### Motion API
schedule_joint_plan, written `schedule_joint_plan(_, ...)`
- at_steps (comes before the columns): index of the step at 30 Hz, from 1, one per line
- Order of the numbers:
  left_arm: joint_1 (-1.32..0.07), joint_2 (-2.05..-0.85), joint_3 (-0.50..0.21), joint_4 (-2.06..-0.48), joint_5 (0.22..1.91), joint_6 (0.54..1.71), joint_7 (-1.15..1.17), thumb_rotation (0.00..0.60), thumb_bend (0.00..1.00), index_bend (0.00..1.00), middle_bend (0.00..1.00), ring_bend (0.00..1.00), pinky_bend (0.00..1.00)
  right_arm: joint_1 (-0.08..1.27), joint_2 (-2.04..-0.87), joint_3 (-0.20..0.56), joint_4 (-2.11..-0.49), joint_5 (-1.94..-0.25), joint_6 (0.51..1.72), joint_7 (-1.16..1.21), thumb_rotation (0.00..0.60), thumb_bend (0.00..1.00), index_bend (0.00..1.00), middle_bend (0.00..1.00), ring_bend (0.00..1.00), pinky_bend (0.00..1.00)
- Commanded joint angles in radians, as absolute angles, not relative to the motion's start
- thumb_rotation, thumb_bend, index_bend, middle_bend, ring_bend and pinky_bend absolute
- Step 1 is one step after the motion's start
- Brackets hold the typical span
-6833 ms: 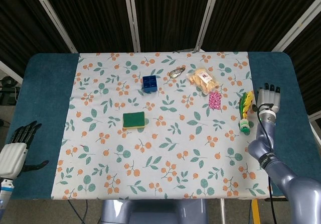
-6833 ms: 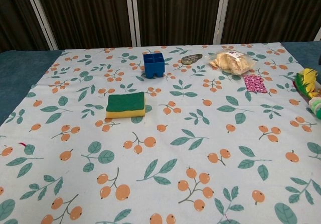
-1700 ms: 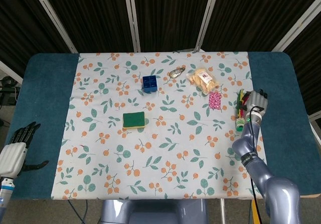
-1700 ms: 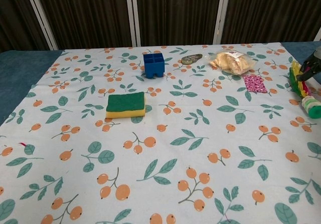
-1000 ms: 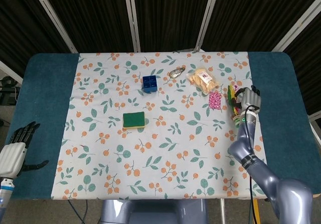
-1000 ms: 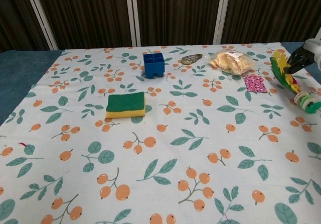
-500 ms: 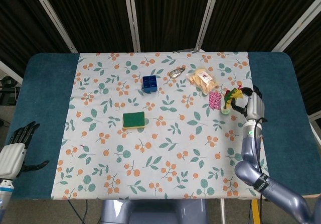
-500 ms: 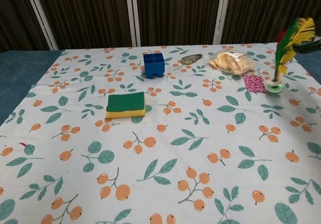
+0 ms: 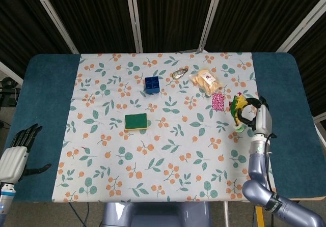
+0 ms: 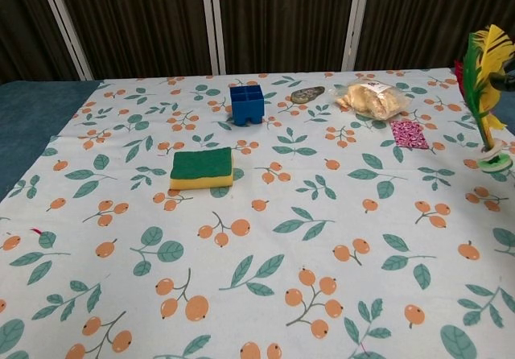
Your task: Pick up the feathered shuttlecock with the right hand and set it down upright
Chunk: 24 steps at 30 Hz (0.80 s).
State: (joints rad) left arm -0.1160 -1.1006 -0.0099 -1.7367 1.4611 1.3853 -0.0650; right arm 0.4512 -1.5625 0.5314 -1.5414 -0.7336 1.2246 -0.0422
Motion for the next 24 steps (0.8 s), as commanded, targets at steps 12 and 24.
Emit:
schedule_joint_plan(12, -0.114, -1.102, -0.008, -1.737, 1.469, 1.391, -0.071, 0.6, 0.12, 0.0, 0.0, 0.0, 0.0, 0.399, -1.561, 0.46, -1.618, -0.769, 1.268, -0.024, 0.6, 0.38, 0.65, 0.29, 0.0, 0.0)
schedule_joint_plan(24, -0.113, -1.099, -0.008, -1.74, 1.467, 1.389, -0.073, 0.6, 0.12, 0.0, 0.0, 0.0, 0.0, 0.378, -1.565, 0.414, -1.624, -0.79, 1.273, -0.027, 0.6, 0.38, 0.65, 0.28, 0.0, 0.0)
